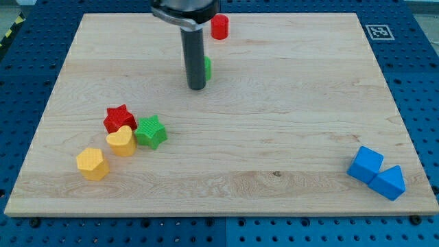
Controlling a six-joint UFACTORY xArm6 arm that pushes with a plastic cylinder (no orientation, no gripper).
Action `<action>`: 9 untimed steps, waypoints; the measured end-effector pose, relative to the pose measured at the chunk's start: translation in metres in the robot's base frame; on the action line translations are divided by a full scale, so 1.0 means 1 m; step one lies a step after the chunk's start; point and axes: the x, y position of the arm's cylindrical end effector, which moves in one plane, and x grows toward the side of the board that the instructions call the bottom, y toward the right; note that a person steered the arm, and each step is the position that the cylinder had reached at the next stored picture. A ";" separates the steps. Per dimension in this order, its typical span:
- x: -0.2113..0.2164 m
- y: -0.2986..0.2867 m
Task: Slide the green circle to the red circle
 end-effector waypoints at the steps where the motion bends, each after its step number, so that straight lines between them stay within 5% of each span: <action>1: -0.017 0.027; 9: -0.027 0.015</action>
